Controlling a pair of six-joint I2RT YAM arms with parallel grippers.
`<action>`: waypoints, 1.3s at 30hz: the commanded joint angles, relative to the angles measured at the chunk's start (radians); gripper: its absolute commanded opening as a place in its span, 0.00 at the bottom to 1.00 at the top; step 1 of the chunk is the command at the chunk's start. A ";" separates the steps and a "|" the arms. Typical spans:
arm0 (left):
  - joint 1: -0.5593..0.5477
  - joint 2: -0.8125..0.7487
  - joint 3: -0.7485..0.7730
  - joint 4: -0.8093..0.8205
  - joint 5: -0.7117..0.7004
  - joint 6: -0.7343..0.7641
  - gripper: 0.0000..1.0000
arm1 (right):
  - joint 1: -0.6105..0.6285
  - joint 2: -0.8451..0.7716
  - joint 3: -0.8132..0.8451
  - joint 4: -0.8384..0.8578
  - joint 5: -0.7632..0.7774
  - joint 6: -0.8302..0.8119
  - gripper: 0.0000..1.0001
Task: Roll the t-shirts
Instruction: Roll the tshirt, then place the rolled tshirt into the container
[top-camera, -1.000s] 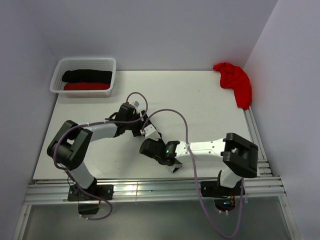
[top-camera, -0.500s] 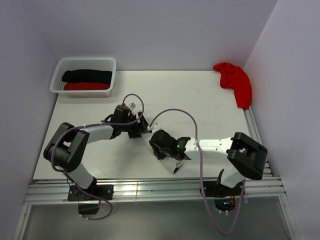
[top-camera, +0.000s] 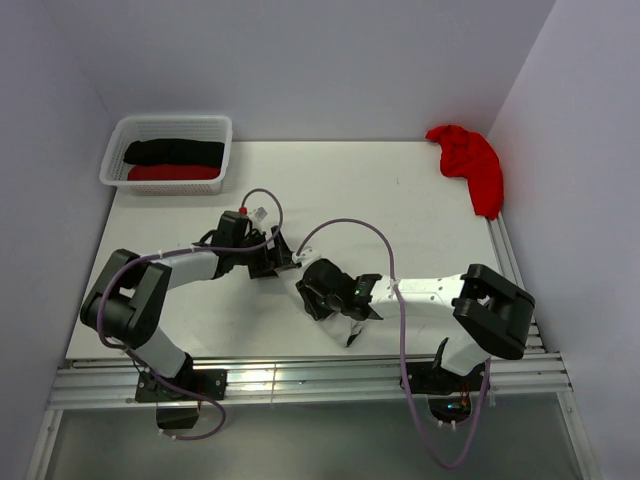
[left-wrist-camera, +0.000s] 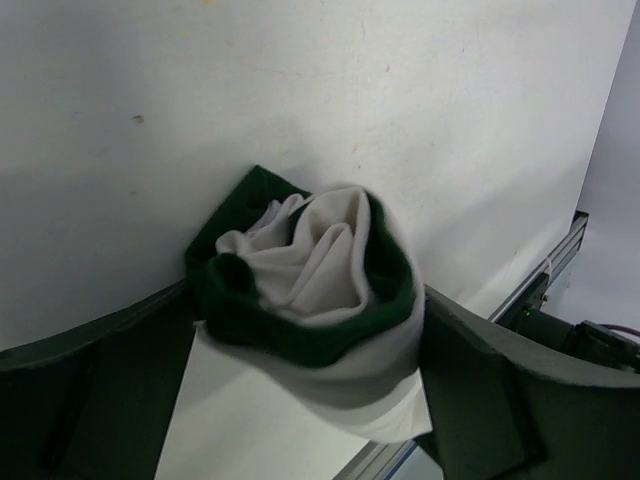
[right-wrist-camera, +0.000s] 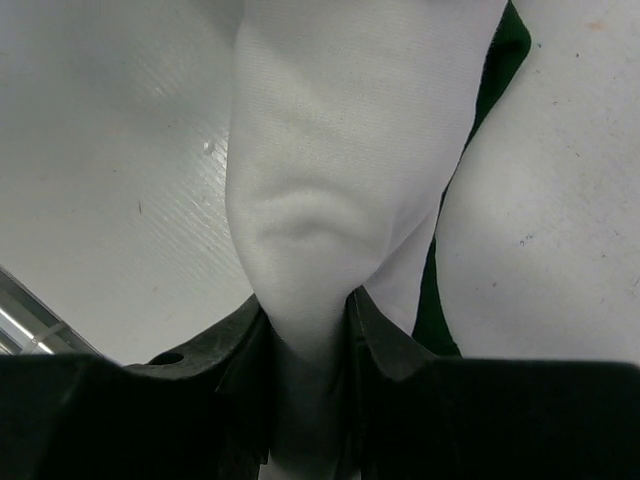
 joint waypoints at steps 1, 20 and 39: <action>0.049 -0.039 -0.036 0.001 0.070 0.054 0.99 | 0.002 -0.002 -0.039 -0.047 -0.067 -0.006 0.00; 0.135 0.062 0.025 0.046 0.294 0.128 0.99 | 0.000 -0.043 -0.063 -0.089 -0.090 0.020 0.00; 0.088 0.133 0.019 -0.006 0.234 0.148 0.47 | 0.000 -0.022 -0.042 -0.101 -0.066 0.021 0.00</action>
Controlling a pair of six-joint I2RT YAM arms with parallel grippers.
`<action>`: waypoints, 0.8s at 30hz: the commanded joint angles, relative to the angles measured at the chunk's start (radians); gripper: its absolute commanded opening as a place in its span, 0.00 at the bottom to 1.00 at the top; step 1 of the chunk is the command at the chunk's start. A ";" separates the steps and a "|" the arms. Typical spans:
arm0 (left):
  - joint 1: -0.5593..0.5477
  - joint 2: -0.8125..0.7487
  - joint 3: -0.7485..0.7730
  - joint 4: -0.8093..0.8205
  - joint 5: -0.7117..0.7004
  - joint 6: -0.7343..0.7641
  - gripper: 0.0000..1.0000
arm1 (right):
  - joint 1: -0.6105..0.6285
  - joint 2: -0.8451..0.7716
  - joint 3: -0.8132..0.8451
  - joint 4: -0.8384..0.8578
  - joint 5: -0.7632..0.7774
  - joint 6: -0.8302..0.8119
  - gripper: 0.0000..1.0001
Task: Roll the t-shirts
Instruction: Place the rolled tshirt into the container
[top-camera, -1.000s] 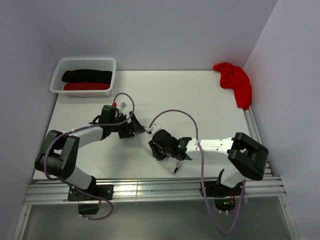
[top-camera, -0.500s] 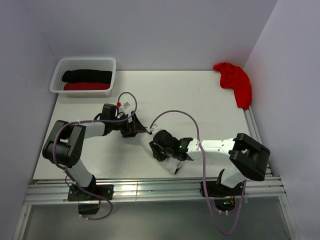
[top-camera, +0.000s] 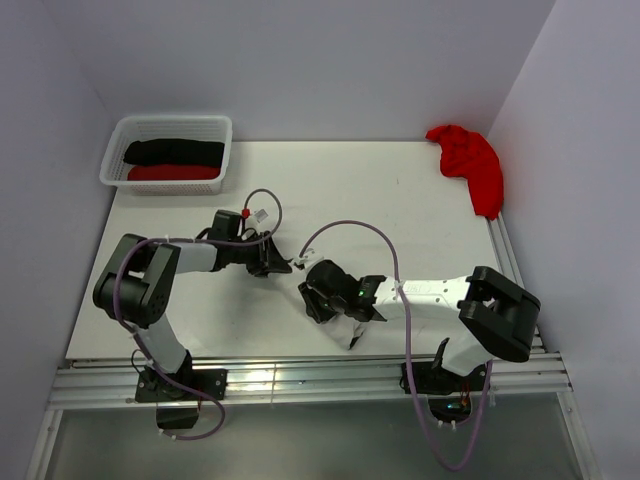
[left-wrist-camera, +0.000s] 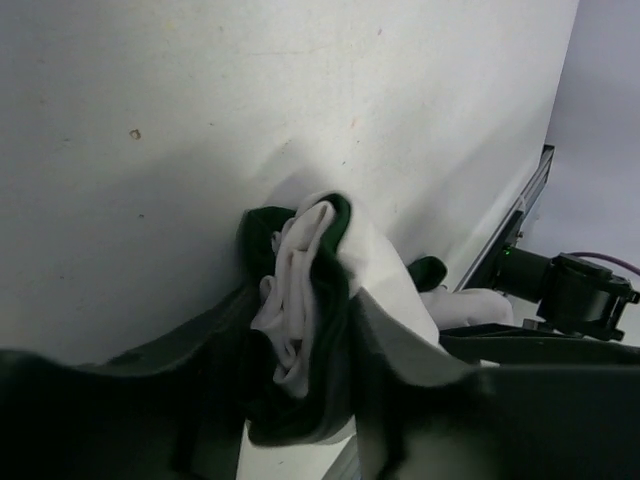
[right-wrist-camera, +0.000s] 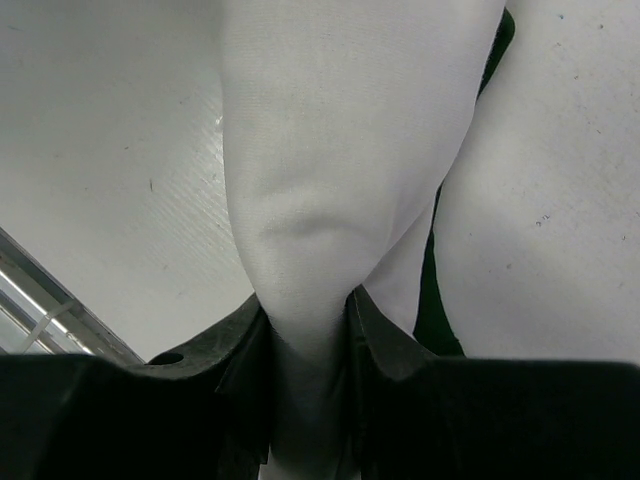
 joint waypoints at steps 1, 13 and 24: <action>-0.026 0.007 -0.008 -0.044 -0.043 0.037 0.41 | 0.003 0.018 -0.010 -0.100 -0.019 0.012 0.00; -0.049 -0.085 -0.130 0.048 -0.217 -0.019 0.00 | 0.003 -0.089 0.019 -0.152 0.028 0.091 0.70; -0.055 -0.143 -0.150 0.028 -0.298 -0.010 0.00 | -0.083 -0.461 -0.039 -0.356 0.147 0.447 0.97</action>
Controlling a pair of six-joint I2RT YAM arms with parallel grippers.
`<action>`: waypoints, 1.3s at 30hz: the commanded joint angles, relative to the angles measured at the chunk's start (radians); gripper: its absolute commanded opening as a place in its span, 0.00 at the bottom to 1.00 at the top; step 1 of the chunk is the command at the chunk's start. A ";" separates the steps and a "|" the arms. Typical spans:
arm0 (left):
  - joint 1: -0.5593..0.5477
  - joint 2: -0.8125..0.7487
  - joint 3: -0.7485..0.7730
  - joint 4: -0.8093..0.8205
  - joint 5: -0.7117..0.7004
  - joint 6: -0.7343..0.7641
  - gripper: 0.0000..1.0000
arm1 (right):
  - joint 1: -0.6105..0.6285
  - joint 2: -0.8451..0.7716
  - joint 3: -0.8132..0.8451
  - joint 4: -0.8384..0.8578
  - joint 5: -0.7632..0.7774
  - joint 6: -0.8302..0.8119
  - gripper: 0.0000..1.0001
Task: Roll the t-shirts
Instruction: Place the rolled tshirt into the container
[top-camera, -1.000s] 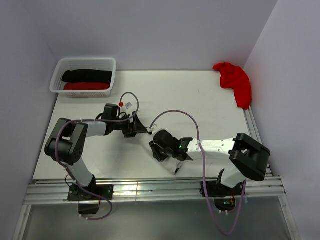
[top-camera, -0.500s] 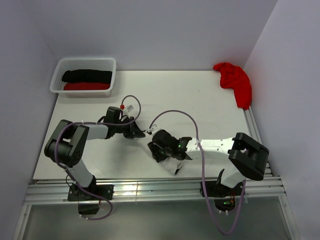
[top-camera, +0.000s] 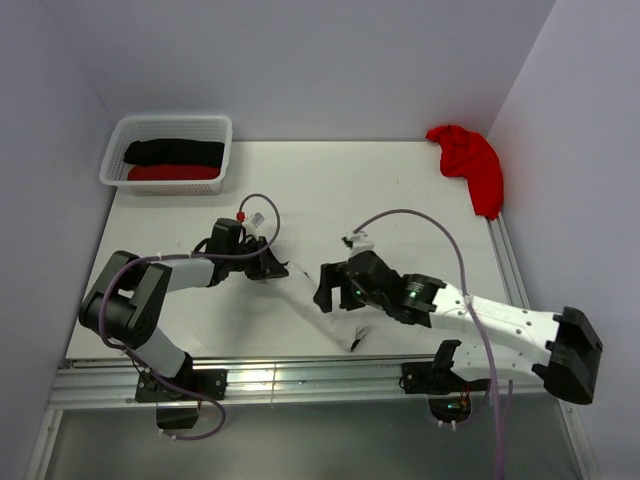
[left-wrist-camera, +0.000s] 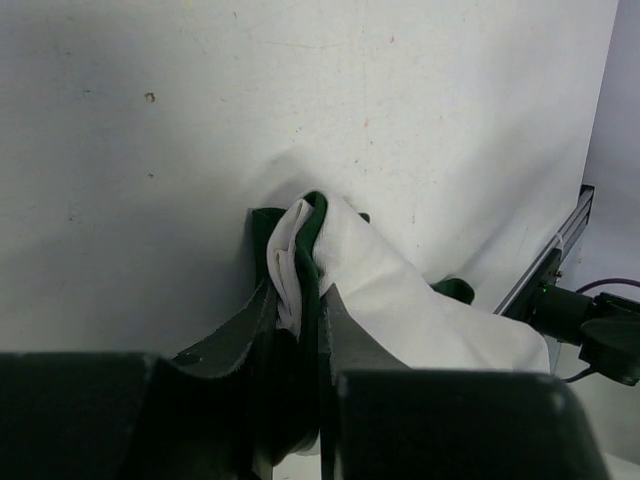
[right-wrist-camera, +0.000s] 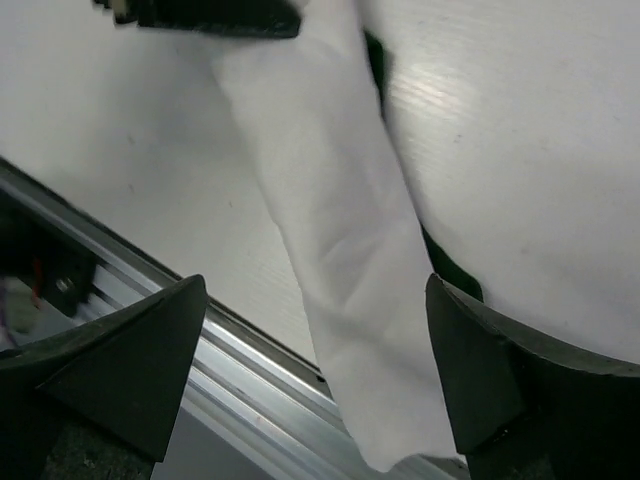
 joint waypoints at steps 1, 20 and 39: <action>0.000 -0.018 -0.027 -0.071 -0.134 0.030 0.00 | -0.071 -0.117 -0.075 -0.125 0.043 0.213 0.97; 0.000 -0.074 -0.053 -0.110 -0.220 -0.002 0.00 | -0.109 -0.470 -0.425 -0.077 -0.057 0.749 1.00; -0.006 -0.133 -0.089 -0.114 -0.247 -0.012 0.00 | -0.045 -0.442 -0.569 0.047 0.014 1.048 0.86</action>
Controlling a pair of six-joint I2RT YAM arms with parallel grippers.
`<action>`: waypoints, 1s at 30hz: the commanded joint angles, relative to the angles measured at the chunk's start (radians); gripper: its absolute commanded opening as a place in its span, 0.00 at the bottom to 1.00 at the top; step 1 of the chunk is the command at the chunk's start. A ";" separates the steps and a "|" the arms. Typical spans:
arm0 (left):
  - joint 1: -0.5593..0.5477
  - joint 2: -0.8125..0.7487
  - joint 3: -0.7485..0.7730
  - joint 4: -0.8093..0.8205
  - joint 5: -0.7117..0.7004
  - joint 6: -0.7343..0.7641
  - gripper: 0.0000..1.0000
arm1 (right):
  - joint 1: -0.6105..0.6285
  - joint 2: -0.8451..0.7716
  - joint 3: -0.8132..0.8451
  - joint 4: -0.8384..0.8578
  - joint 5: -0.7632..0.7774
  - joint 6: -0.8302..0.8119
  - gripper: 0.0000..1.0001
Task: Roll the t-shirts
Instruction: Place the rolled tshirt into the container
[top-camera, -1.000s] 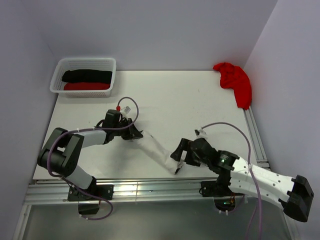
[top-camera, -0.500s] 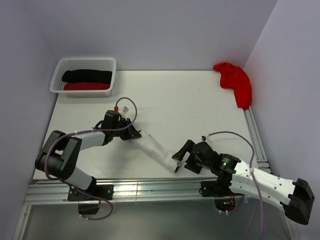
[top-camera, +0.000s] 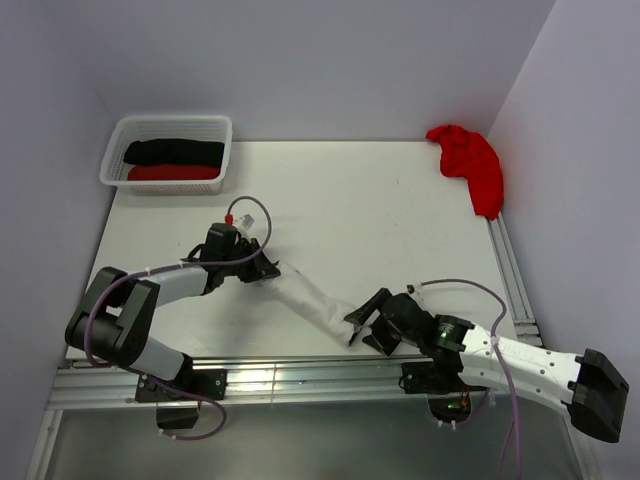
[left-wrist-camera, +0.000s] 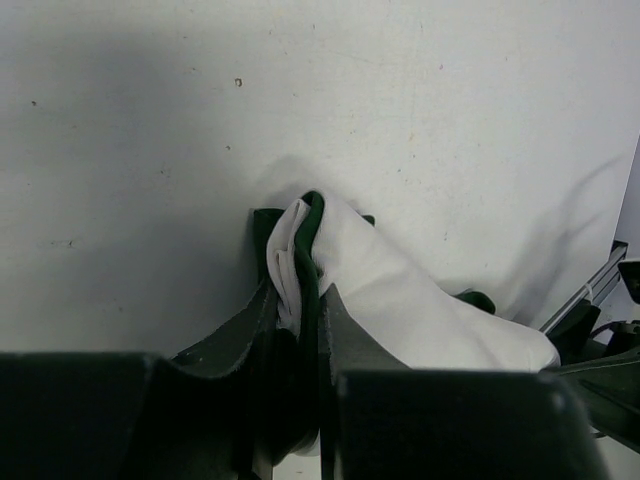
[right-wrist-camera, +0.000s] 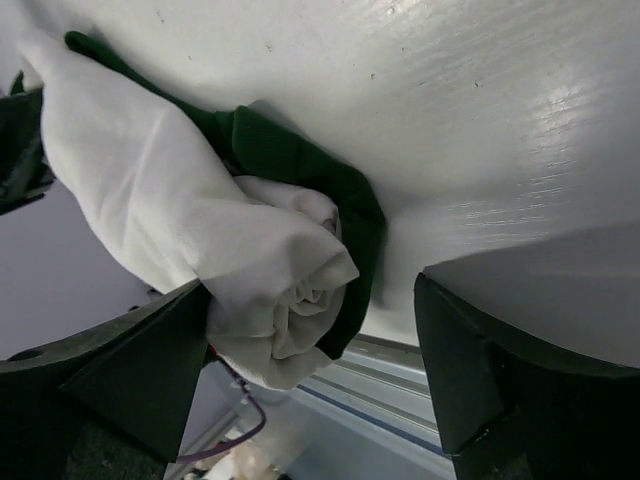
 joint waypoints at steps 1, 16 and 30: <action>-0.001 -0.015 -0.029 -0.071 -0.084 0.021 0.00 | 0.022 0.003 -0.053 0.092 0.065 0.071 0.86; -0.008 -0.073 -0.060 -0.078 -0.102 0.000 0.00 | 0.079 0.234 -0.051 0.192 0.171 0.117 0.00; -0.024 -0.194 -0.041 -0.175 -0.205 -0.010 0.00 | 0.034 0.293 0.135 0.106 0.209 -0.152 0.00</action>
